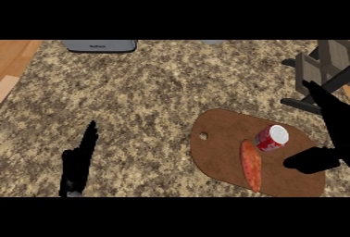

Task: Pick the can from the cutting board and place it in the tiered basket

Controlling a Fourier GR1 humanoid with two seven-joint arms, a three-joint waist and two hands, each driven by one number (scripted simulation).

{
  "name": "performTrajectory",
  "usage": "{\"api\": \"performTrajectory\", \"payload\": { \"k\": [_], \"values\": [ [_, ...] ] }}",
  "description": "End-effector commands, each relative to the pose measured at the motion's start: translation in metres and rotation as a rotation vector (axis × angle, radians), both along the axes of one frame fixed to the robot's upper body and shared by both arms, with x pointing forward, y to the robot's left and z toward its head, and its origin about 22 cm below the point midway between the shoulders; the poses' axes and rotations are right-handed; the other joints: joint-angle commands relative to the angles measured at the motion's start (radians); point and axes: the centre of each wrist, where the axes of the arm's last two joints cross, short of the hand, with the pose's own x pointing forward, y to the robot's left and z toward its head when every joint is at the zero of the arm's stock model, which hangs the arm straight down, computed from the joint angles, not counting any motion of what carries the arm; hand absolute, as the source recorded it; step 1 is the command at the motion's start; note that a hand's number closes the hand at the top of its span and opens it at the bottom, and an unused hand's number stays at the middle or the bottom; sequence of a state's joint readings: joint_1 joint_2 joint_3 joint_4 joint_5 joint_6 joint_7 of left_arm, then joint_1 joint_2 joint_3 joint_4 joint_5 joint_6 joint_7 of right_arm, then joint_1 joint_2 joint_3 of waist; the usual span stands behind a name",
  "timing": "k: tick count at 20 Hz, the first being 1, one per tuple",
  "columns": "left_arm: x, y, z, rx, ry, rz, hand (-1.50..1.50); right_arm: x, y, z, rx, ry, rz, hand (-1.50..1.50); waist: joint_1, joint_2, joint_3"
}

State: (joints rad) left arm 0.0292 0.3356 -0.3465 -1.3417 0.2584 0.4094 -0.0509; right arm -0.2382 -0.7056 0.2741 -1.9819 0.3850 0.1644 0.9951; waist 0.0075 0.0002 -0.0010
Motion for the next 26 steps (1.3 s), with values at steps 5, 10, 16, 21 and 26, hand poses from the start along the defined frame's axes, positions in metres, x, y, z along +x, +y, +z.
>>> {"api": "performTrajectory", "payload": {
  "k": [5, 10, 16, 21, 26],
  "values": [
    [0.013, -0.008, 0.001, 0.004, 0.003, -0.005, 0.00, 0.002, 0.025, -0.039, -0.207, 0.177, -0.025, -1.50, -0.008, 0.001, 0.000],
    [0.004, 0.000, -0.003, -0.006, 0.002, 0.000, 0.00, 0.018, 0.032, -0.041, -0.204, 0.222, -0.043, -1.50, -0.005, 0.000, 0.000],
    [0.007, -0.003, 0.006, 0.001, -0.004, 0.022, 0.00, 0.031, 0.042, -0.035, -0.141, 0.223, -0.034, -1.50, -0.005, -0.001, 0.001],
    [-0.003, -0.002, -0.011, -0.021, 0.003, -0.004, 0.00, 0.044, 0.044, -0.053, -0.252, 0.328, -0.068, -1.50, -0.001, 0.000, 0.000],
    [-0.003, 0.005, -0.002, 0.009, -0.009, -0.002, 0.00, 0.042, 0.063, -0.065, -0.260, 0.410, -0.087, -1.50, 0.000, -0.002, 0.000]
  ]
}}
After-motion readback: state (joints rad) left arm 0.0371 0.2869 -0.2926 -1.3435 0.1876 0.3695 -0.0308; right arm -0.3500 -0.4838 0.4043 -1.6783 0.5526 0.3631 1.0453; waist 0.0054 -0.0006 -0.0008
